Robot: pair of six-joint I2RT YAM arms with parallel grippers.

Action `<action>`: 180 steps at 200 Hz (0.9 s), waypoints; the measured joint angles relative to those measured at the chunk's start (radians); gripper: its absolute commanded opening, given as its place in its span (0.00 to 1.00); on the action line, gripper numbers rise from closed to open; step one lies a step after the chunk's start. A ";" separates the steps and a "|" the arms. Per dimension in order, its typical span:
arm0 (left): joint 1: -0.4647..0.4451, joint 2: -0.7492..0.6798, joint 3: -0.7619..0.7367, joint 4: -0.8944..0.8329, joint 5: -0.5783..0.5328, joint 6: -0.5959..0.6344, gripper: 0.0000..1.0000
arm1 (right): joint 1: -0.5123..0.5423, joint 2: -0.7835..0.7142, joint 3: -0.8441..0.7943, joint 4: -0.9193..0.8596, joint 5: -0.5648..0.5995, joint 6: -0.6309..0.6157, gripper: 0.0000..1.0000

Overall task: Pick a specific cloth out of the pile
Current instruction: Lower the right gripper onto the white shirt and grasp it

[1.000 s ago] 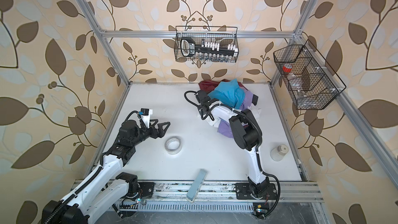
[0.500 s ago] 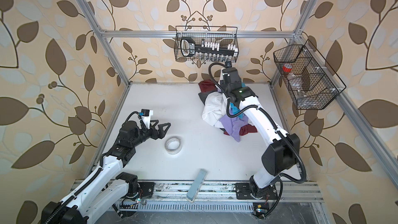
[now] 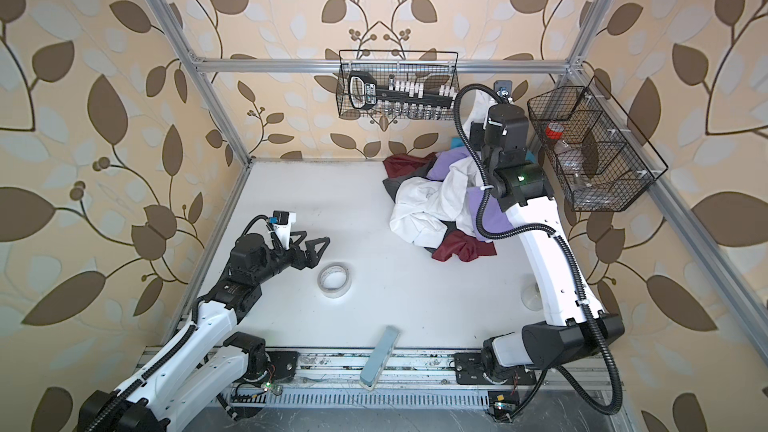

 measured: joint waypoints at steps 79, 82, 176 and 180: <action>0.000 0.006 0.000 -0.001 0.000 0.001 0.99 | 0.124 0.247 -0.330 0.081 -0.172 0.061 0.00; 0.000 0.007 0.000 -0.001 0.000 0.001 0.99 | 0.124 0.267 -0.330 0.081 -0.169 0.062 0.00; 0.000 0.024 0.000 -0.002 0.000 0.016 0.99 | 0.083 0.409 -0.354 0.089 0.013 0.072 1.00; 0.000 0.025 0.000 -0.002 0.000 0.017 0.99 | 0.084 0.402 -0.364 0.092 0.016 0.071 1.00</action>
